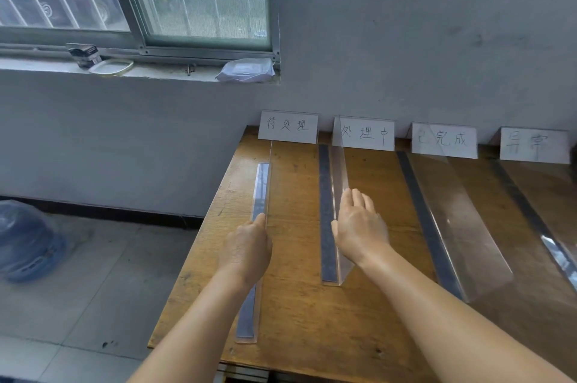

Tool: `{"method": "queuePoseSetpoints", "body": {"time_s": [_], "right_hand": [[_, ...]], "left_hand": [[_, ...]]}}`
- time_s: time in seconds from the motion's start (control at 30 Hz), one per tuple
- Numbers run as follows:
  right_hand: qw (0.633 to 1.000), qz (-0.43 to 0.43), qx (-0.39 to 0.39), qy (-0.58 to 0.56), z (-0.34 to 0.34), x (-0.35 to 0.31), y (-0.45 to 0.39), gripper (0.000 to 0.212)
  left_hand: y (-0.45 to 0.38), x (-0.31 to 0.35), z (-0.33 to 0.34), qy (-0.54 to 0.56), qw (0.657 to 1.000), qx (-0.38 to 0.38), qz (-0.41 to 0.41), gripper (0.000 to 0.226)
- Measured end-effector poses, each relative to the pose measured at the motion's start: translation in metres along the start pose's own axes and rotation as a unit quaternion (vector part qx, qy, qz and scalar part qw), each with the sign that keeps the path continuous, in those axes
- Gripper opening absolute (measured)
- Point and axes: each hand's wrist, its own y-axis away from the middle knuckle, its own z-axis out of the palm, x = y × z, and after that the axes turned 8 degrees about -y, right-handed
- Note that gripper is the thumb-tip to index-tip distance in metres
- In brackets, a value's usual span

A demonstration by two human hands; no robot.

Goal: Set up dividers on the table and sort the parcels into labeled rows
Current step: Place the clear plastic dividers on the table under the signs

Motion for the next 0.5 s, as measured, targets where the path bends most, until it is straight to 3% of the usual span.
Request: {"method": "queuePoseSetpoints", "body": {"time_s": [0.07,0.2,0.5], "right_hand": [[0.999,-0.049,0.016,0.013,-0.001,-0.003,-0.001,0.063],[0.991,-0.136,-0.003,0.003,0.0,-0.016,-0.004,0.063],[0.968,-0.239,-0.051,-0.06,0.011,-0.055,-0.02,0.054]], "left_hand": [[-0.002,0.004,-0.002,-0.011,1.0,-0.013,-0.021,0.019],[-0.008,0.007,-0.004,-0.044,0.997,-0.032,-0.058,0.039],[-0.003,-0.038,-0.02,-0.155,0.982,0.045,-0.098,0.034]]}}
